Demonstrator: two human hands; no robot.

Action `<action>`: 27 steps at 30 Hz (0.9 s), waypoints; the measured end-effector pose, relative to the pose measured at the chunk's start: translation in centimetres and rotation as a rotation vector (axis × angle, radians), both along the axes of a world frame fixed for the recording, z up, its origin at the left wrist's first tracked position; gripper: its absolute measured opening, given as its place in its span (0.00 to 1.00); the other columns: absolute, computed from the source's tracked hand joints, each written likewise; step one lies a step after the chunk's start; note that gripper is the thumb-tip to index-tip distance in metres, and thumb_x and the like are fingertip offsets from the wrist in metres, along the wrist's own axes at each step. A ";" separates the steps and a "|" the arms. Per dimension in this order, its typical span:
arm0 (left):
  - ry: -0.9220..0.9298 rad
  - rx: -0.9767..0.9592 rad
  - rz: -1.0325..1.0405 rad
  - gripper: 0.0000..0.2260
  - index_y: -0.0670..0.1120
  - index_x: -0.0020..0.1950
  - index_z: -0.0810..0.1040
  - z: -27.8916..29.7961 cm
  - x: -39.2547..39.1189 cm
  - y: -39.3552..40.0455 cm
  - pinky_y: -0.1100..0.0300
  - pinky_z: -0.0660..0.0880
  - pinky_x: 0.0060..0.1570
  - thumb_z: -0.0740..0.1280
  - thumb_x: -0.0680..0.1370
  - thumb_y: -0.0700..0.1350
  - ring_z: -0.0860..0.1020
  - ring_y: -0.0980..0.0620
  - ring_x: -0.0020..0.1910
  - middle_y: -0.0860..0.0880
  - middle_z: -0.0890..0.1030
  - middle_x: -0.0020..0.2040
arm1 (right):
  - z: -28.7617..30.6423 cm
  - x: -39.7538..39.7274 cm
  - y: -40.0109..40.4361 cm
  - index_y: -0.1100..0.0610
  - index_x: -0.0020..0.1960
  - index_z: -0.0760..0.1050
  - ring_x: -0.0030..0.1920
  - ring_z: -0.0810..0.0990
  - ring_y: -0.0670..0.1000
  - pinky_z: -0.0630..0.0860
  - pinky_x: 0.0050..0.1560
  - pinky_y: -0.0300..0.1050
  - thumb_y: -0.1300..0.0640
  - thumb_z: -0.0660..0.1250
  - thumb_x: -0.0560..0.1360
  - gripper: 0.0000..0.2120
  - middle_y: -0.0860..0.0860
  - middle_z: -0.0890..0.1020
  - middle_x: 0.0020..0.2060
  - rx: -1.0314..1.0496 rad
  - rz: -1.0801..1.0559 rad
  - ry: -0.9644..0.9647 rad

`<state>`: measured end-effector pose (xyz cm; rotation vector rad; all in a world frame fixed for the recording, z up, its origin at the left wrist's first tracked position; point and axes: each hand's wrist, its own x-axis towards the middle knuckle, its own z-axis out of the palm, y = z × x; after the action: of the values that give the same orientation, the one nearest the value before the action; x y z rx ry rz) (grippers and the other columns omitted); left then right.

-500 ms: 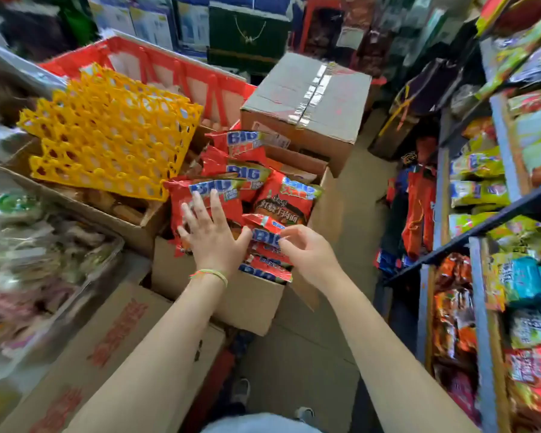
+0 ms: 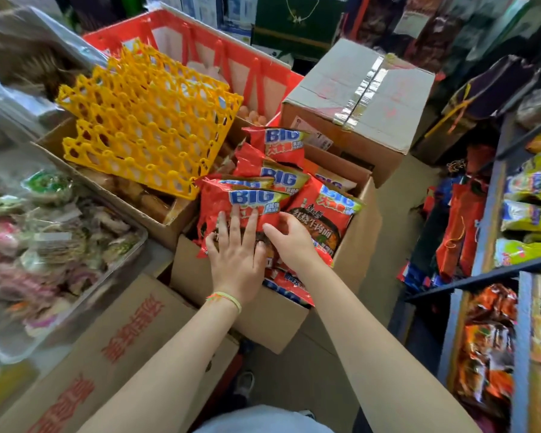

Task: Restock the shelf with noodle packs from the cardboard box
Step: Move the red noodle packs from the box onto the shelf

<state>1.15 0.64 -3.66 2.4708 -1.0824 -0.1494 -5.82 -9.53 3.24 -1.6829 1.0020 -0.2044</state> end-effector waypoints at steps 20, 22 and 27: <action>0.513 -0.291 0.381 0.34 0.42 0.76 0.58 2.3 8.2 -0.3 0.45 0.74 0.62 0.70 0.76 0.47 0.74 0.38 0.64 0.40 0.61 0.74 | 0.4 -1.7 -4.5 0.50 0.70 0.68 0.48 0.87 0.53 0.83 0.45 0.51 0.37 0.66 0.76 0.28 0.51 0.85 0.52 0.272 -0.415 -0.243; 0.526 -0.266 0.386 0.34 0.42 0.76 0.56 2.4 7.9 -0.7 0.46 0.76 0.58 0.70 0.75 0.46 0.77 0.36 0.61 0.40 0.58 0.76 | 0.3 -1.3 -4.3 0.50 0.68 0.68 0.46 0.87 0.53 0.83 0.42 0.49 0.37 0.65 0.76 0.26 0.52 0.85 0.50 0.280 -0.401 -0.201; 0.348 -0.406 0.268 0.32 0.40 0.75 0.61 1.5 5.7 0.5 0.48 0.76 0.61 0.72 0.74 0.37 0.70 0.37 0.68 0.36 0.58 0.74 | -0.8 -0.6 -3.0 0.48 0.65 0.68 0.51 0.85 0.53 0.83 0.53 0.54 0.36 0.64 0.76 0.24 0.51 0.84 0.53 0.263 -0.366 -0.113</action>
<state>6.82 1.12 -2.15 2.0947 -0.5641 -0.2399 -6.38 -12.55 2.39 -1.2305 1.1907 -0.3859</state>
